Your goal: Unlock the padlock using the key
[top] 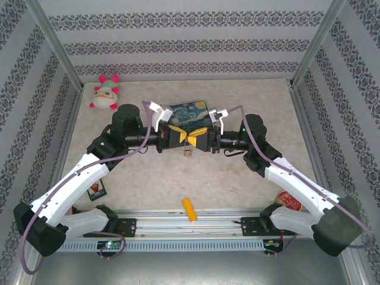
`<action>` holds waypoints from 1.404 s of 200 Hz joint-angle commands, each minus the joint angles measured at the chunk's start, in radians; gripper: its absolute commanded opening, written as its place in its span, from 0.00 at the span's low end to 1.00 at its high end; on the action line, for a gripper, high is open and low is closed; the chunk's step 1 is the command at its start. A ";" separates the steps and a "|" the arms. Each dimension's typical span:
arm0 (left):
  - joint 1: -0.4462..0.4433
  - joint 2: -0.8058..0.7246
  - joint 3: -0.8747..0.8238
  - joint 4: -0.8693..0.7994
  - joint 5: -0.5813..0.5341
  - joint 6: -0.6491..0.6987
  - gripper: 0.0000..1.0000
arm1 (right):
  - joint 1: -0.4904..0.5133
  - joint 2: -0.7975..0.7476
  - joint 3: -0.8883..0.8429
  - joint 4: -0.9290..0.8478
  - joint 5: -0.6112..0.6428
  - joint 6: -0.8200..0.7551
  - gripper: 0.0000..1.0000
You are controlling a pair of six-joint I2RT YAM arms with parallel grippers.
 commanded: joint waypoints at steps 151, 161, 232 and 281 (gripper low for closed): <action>-0.009 -0.040 -0.054 0.146 0.011 -0.061 0.00 | 0.021 0.014 0.020 0.093 -0.049 0.025 0.29; -0.008 -0.039 -0.058 0.156 0.011 -0.066 0.00 | 0.024 0.016 0.021 0.094 -0.049 0.026 0.29; -0.008 -0.051 -0.070 0.171 0.005 -0.076 0.00 | 0.030 0.032 0.019 0.113 -0.054 0.039 0.25; -0.009 -0.071 -0.083 0.174 -0.026 -0.077 0.00 | 0.027 0.028 0.013 0.114 -0.053 0.039 0.14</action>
